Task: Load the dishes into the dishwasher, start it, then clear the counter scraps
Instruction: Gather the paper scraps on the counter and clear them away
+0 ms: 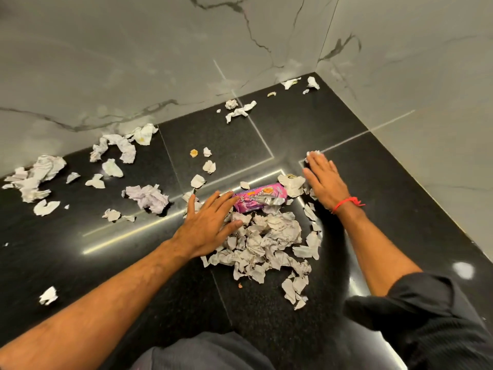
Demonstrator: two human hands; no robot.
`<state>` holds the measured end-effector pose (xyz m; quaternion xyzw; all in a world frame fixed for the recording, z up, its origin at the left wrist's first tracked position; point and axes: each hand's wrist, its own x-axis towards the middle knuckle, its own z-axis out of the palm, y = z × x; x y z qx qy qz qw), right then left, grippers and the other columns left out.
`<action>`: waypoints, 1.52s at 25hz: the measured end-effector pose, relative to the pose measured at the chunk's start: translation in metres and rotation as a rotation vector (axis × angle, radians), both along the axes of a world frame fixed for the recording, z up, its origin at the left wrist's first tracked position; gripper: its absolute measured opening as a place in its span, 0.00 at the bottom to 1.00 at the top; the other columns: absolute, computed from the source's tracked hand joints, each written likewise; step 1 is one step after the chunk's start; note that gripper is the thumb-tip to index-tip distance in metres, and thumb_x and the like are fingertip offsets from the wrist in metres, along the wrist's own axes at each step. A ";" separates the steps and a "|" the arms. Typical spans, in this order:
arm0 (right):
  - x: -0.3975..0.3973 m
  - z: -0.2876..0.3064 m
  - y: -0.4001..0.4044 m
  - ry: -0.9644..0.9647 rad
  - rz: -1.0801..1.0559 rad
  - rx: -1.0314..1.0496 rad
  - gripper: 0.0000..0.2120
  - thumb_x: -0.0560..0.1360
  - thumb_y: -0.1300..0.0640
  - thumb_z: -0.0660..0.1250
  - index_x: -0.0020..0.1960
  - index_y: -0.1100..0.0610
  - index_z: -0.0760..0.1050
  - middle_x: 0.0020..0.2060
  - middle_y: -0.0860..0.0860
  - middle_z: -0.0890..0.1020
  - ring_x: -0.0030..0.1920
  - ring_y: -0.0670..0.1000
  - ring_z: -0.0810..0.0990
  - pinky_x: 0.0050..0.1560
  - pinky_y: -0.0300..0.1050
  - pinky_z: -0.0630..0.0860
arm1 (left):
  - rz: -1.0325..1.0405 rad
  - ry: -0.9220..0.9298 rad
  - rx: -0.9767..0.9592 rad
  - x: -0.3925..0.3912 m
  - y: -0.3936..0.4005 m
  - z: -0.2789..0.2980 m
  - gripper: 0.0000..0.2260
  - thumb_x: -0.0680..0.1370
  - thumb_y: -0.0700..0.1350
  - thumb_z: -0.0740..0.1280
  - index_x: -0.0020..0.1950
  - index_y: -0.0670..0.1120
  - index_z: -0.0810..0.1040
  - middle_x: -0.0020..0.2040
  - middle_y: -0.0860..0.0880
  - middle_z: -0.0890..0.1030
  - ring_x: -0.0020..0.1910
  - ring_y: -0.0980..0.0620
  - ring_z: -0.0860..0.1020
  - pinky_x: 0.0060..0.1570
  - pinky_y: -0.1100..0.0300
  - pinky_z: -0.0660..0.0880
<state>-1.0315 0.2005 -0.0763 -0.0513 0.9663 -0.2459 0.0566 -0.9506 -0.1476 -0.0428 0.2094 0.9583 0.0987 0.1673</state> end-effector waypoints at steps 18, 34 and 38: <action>0.147 0.042 -0.080 0.204 -0.280 -0.353 0.32 0.73 0.32 0.64 0.73 0.46 0.67 0.70 0.46 0.72 0.69 0.46 0.71 0.70 0.51 0.69 | 0.387 0.097 0.150 0.060 -0.142 0.002 0.34 0.78 0.71 0.52 0.82 0.59 0.51 0.83 0.58 0.43 0.82 0.49 0.44 0.76 0.37 0.41; 0.175 0.014 -0.289 0.041 -0.037 -0.202 0.43 0.75 0.30 0.58 0.80 0.50 0.49 0.80 0.53 0.46 0.80 0.53 0.40 0.78 0.61 0.44 | 0.444 0.132 0.203 0.148 -0.196 -0.014 0.38 0.77 0.71 0.59 0.82 0.60 0.49 0.82 0.58 0.41 0.81 0.51 0.38 0.79 0.41 0.40; 0.196 0.013 -0.241 0.161 0.103 -0.161 0.46 0.71 0.28 0.64 0.80 0.47 0.51 0.80 0.50 0.48 0.80 0.52 0.45 0.78 0.55 0.50 | 0.808 0.173 0.172 0.195 -0.239 -0.022 0.41 0.75 0.68 0.63 0.82 0.53 0.53 0.83 0.47 0.43 0.82 0.46 0.41 0.79 0.42 0.41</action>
